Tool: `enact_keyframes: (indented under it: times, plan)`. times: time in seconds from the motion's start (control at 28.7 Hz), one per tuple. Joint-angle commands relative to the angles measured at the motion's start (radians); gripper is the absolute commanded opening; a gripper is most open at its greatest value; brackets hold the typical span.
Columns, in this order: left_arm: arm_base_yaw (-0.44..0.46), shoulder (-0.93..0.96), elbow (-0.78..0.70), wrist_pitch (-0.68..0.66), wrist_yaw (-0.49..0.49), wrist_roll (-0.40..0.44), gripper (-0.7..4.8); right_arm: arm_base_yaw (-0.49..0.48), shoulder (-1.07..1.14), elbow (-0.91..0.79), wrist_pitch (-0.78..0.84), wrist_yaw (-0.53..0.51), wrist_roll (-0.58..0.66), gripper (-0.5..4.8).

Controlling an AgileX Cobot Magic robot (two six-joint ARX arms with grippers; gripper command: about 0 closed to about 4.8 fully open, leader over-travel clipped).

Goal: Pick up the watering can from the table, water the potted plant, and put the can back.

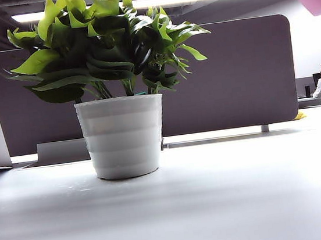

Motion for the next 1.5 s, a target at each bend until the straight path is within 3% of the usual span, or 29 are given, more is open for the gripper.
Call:
enact_keyframes:
  times: [0.03, 0.17, 0.38, 0.66, 0.94, 1.5]
  plan:
    - [0.0, 0.001, 0.001, 0.006, 0.003, 0.001, -0.05, -0.089, -0.015, -0.078, 0.144, -0.129, 0.139, 0.74]
    - [0.0, 0.001, 0.001, 0.006, 0.004, 0.001, -0.05, -0.15, -0.017, -0.224, 0.321, -0.196, 0.234, 0.74]
    - [0.0, 0.001, 0.001, 0.006, 0.004, 0.001, -0.05, -0.156, -0.008, -0.463, 0.662, -0.22, 0.291, 0.73]
    - [0.0, 0.001, 0.001, 0.006, 0.004, 0.001, -0.05, -0.156, 0.121, -0.619, 0.911, -0.212, 0.301, 0.74]
    - [0.0, 0.001, 0.001, 0.006, 0.004, 0.001, -0.05, -0.156, 0.332, -0.629, 1.123, -0.212, 0.319, 0.74]
    - [0.0, 0.001, 0.001, 0.006, 0.004, 0.001, -0.05, -0.156, 0.556, -0.632, 1.27, -0.209, 0.262, 0.74]
